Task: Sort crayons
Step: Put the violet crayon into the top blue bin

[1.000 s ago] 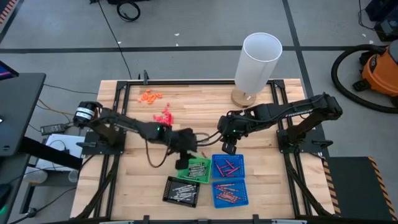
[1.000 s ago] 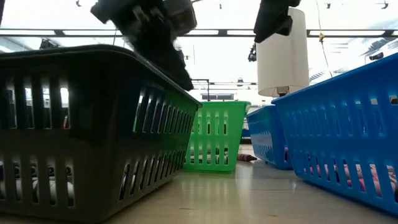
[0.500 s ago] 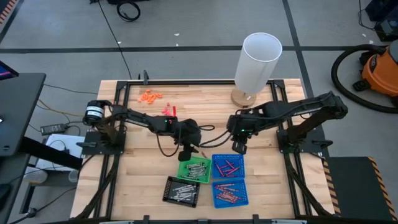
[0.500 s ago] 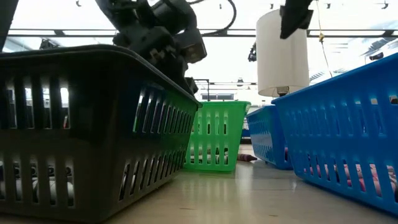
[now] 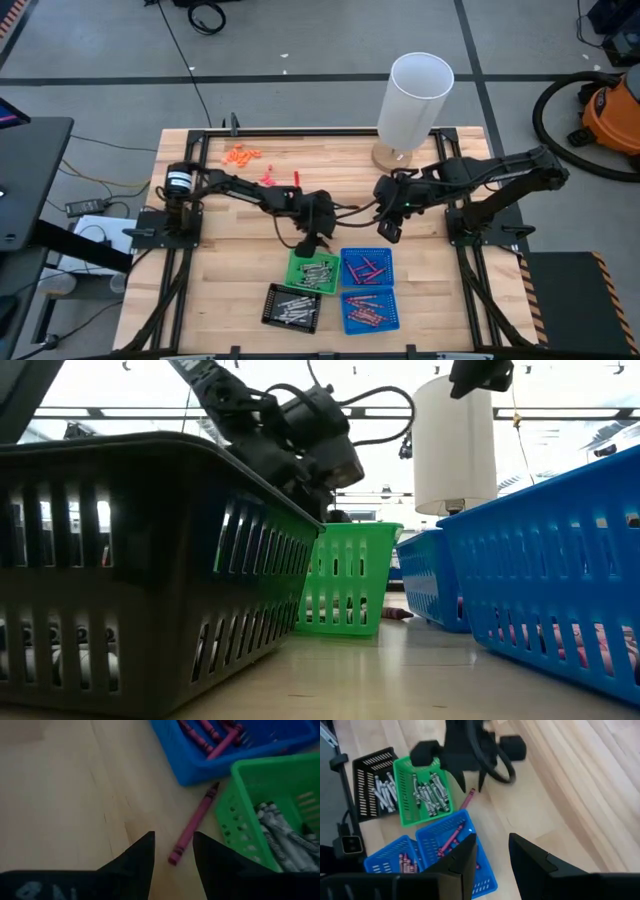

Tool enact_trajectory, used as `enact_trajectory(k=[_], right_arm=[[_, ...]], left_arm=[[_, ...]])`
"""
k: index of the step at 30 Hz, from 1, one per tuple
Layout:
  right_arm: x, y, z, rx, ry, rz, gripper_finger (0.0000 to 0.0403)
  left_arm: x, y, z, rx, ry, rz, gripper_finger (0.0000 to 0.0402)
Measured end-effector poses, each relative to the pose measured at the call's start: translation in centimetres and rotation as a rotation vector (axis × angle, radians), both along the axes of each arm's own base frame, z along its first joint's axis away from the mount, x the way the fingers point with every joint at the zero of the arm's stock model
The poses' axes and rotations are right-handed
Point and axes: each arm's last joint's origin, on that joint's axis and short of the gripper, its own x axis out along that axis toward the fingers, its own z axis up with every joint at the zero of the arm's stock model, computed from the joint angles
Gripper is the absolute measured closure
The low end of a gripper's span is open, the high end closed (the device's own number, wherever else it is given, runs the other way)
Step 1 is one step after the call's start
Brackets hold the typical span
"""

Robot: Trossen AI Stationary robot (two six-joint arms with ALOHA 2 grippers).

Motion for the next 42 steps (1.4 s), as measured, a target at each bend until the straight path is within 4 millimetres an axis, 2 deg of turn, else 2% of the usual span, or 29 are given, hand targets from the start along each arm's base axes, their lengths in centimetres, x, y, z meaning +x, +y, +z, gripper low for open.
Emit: enact_trajectory(k=[6,14,20,30,35,42], right_arm=[[-0.1,0.5,0.0,0.010,-0.006,0.007,0.0280],[-0.1,1.1,0.1,-0.012,-0.020,0.006,0.0280],[-0.1,1.1,0.1,-0.004,-0.023,-0.008,0.0281],[0.1,1.1,0.2,0.000,-0.041,-0.009,0.0283],[0.1,1.1,0.2,0.000,-0.043,-0.009,0.0283],[0.1,1.1,0.2,-0.007,-0.045,-0.013,0.0283]], left_arm=[[1.1,-0.5,-0.7,0.074,-0.006,-0.114,0.0258],[0.6,-0.7,-1.4,0.122,-0.014,-0.196,0.0259],[0.9,-0.5,-2.5,0.184,-0.017,-0.183,0.0260],[0.9,-1.0,-2.4,0.187,-0.010,-0.181,0.0261],[0.9,-1.0,-2.4,0.187,-0.009,-0.185,0.0283],[0.8,-1.2,-2.3,0.188,-0.010,-0.197,0.0333]])
